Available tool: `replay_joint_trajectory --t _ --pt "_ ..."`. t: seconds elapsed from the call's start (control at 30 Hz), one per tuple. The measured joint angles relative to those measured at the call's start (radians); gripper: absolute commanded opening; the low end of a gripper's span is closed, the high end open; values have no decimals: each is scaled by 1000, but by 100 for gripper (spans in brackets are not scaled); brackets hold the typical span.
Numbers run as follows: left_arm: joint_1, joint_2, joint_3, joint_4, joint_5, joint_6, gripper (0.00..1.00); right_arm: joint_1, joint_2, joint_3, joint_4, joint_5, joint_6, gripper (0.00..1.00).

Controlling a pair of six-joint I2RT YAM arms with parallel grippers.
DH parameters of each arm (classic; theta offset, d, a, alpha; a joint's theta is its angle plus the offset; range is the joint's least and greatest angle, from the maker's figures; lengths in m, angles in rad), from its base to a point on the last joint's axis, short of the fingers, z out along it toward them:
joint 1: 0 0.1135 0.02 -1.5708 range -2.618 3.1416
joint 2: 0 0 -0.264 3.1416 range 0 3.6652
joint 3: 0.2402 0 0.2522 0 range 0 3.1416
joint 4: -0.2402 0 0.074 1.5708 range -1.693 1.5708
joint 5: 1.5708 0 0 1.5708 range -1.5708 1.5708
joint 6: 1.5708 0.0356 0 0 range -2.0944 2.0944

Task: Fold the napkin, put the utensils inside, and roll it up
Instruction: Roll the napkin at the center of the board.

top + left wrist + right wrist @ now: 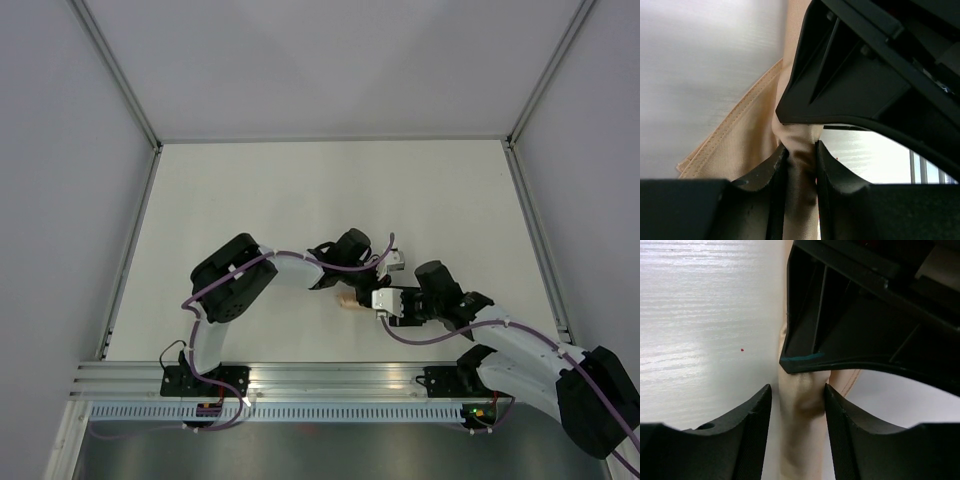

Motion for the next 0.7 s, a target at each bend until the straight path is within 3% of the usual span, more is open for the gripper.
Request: replay_joint_trajectory --t 0.17,0.27,0.33,0.43,0.7 --pt "8 4 11 -17 13 0 8 5 55 17 30 14 -3 35" --pt "19 4 14 -29 19 0 20 5 90 33 39 15 -2 22" --pt "28 4 16 -35 21 -3 32 5 113 44 47 17 0 14" --pt "43 4 16 -35 24 -19 44 5 140 56 61 19 0 8" --pt "131 -31 -53 23 36 -143 52 10 197 86 93 25 -3 1"
